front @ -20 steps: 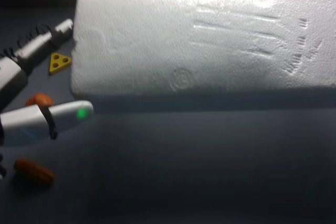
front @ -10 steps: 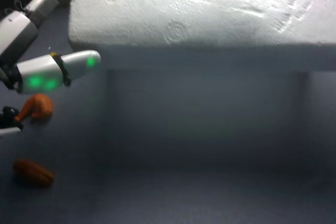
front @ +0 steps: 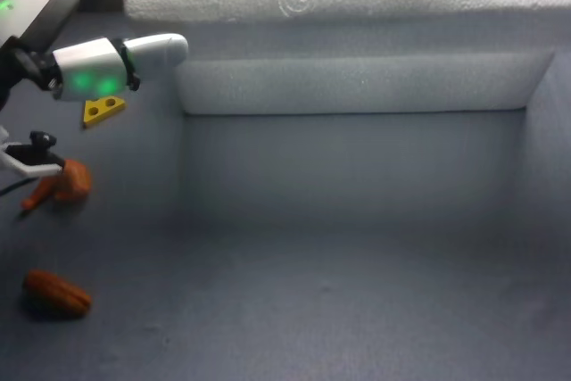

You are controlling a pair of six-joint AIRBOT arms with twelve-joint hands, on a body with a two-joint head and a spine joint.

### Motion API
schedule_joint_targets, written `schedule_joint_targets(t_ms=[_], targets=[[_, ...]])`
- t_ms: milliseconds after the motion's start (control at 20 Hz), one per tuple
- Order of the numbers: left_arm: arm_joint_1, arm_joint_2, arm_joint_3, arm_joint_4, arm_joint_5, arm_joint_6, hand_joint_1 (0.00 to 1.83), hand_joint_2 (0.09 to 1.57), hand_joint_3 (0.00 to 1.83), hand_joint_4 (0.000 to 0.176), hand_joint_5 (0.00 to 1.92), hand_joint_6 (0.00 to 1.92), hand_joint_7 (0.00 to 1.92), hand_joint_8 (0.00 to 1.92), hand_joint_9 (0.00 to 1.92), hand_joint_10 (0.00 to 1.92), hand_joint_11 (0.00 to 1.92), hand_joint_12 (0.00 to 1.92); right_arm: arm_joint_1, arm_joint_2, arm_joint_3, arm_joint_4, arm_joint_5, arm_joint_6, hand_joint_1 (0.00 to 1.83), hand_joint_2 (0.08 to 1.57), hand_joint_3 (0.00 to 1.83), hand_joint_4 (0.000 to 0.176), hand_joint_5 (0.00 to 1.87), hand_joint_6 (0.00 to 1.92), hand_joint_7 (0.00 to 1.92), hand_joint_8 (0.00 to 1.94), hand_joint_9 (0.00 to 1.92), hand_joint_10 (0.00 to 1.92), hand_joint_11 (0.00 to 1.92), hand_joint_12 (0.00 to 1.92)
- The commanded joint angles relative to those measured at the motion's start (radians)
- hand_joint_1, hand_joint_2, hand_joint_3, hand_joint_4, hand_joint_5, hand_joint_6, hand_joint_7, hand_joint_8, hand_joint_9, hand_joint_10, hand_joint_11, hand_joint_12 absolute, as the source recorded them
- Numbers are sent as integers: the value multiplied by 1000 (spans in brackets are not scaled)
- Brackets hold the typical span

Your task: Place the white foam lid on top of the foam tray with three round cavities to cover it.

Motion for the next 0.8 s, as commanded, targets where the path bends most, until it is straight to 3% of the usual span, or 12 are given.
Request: schedule_joint_targets(t_ms=[0, 100, 150, 200, 300, 350, 400, 450, 500, 600, 650, 750], targets=[[-18, -15, -2, 111, -93, -10, 697, 1013, 1, 0, 173, 9, 0, 0, 0, 0, 0, 380, 23, -6, 0, -97, 98, 5, 454, 1222, 0, 0, 0, 14, 132, 32, 23, 401, 0, 1418], [-33, -29, 20, 107, -72, -16, 734, 1026, 6, 0, 168, 5, 0, 0, 0, 0, 0, 359, 57, -25, 31, -97, 51, 3, 517, 1227, 1, 0, 0, 0, 67, 10, 0, 275, 0, 1205], [-41, -36, 32, 104, -60, -16, 726, 1026, 5, 0, 164, 3, 0, 0, 0, 0, 0, 355, 73, -37, 48, -95, 23, -2, 476, 1233, 2, 0, 0, 0, 26, 2, 0, 169, 0, 1113], [-48, -44, 47, 103, -44, -20, 726, 1027, 2, 0, 157, 3, 0, 0, 0, 0, 0, 279, 85, -46, 63, -95, -2, -5, 429, 1236, 2, 0, 0, 0, 25, 2, 4, 162, 0, 1138], [-71, -68, 83, 105, 2, -29, 709, 1049, 7, 0, 152, 1, 0, 0, 0, 0, 0, 219, 103, -60, 90, -86, -41, -16, 461, 1235, 0, 0, 0, 0, 0, 0, 0, 36, 0, 934], [-80, -77, 97, 105, 20, -30, 705, 1058, 10, 0, 149, 0, 0, 0, 0, 0, 0, 217, 107, -66, 100, -80, -55, -16, 470, 1242, 1, 0, 0, 0, 45, 13, 56, 67, 0, 1032], [-88, -87, 111, 108, 32, -37, 697, 1068, 5, 0, 151, 1, 0, 0, 0, 0, 0, 338, 109, -70, 108, -76, -66, -16, 449, 1247, 1, 0, 0, 0, 25, 2, 11, 44, 0, 761], [-97, -94, 123, 110, 50, -38, 679, 1069, 4, 0, 142, 0, 0, 0, 0, 0, 0, 364, 109, -75, 117, -69, -77, -16, 449, 1251, 0, 0, 0, 0, 52, 9, 42, 67, 0, 850], [-103, -103, 136, 110, 63, -41, 636, 1050, 0, 0, 138, 0, 0, 0, 0, 0, 0, 480, 109, -79, 125, -63, -84, -16, 397, 1257, 1, 0, 0, 0, 11, 1, 9, 14, 0, 667], [-114, -113, 153, 111, 86, -42, 619, 1038, 0, 0, 143, 3, 0, 0, 0, 0, 0, 499, 109, -85, 138, -53, -96, -17, 343, 1259, 0, 0, 0, 0, 4, 1, 17, 9, 0, 681], [-120, -120, 165, 111, 103, -44, 578, 1037, 0, 0, 125, 0, 0, 0, 0, 0, 0, 503, 111, -91, 151, -45, -107, -17, 408, 1264, 2, 0, 0, 0, 0, 0, 0, 0, 0, 475], [-132, -130, 180, 113, 118, -47, 600, 1059, 2, 0, 117, 3, 0, 0, 0, 0, 0, 512, 124, -104, 171, -43, -130, -17, 418, 1266, 0, 0, 0, 0, 0, 0, 4, 1, 0, 468]])
